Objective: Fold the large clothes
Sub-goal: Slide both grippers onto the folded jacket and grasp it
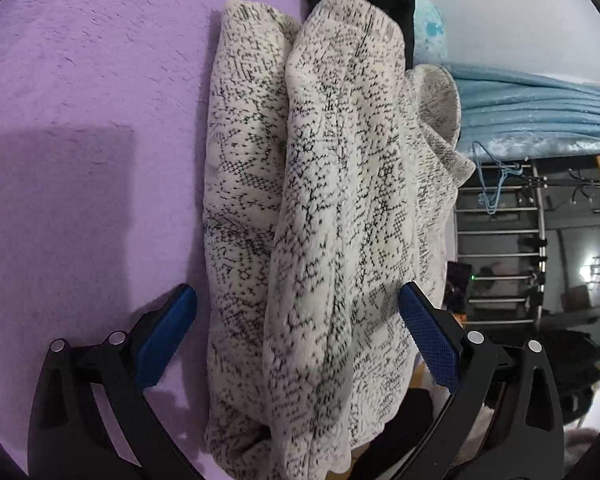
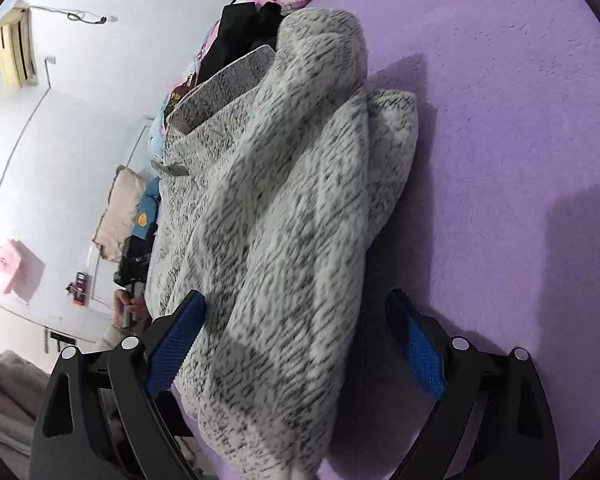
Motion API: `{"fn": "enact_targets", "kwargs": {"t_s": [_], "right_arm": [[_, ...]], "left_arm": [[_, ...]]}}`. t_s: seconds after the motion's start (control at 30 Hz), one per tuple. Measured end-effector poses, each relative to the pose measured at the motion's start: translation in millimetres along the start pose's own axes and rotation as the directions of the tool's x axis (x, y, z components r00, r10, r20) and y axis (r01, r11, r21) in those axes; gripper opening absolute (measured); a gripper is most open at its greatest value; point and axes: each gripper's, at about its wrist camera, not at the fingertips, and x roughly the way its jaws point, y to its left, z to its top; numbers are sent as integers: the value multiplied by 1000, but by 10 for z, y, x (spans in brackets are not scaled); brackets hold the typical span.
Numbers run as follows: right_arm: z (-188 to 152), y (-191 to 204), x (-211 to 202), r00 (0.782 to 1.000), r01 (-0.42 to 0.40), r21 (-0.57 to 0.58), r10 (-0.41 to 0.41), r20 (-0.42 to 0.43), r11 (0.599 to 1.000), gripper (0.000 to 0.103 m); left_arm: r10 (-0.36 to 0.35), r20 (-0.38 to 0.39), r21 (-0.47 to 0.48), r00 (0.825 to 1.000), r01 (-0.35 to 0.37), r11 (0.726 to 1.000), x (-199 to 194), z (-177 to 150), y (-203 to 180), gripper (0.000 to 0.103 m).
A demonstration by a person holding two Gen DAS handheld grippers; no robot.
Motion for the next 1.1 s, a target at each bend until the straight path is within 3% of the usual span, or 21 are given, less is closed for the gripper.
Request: {"fn": "enact_targets", "kwargs": {"t_s": [0.27, 0.47, 0.5, 0.57, 0.77, 0.9, 1.1], "right_arm": [[158, -61, 117, 994, -81, 37, 83, -68, 996, 89], [247, -57, 264, 990, -93, 42, 97, -99, 995, 88], [238, -38, 284, 990, -88, 34, 91, -106, 996, 85], [228, 19, 364, 989, -74, 36, 78, -124, 997, 66], [172, 9, 383, 986, -99, 61, 107, -132, 993, 46], [168, 3, 404, 984, -107, 69, 116, -133, 992, 43], [164, 2, 378, 987, -90, 79, 100, -127, 993, 27]], "left_arm": [[-56, -37, -3, 998, 56, 998, 128, 23, -45, 96], [-40, -45, 1, 998, 40, 999, 177, 12, -105, 92], [-36, -46, -3, 998, 36, 999, 185, 12, -106, 89], [-30, -47, -10, 998, 29, 1000, 163, 16, -68, 84], [-36, -41, -18, 999, 36, 999, 127, 26, -14, 74], [-40, -34, -19, 999, 39, 999, 120, 33, 1, 69], [-63, -27, -41, 998, 62, 997, 123, 32, 19, 56]]}}
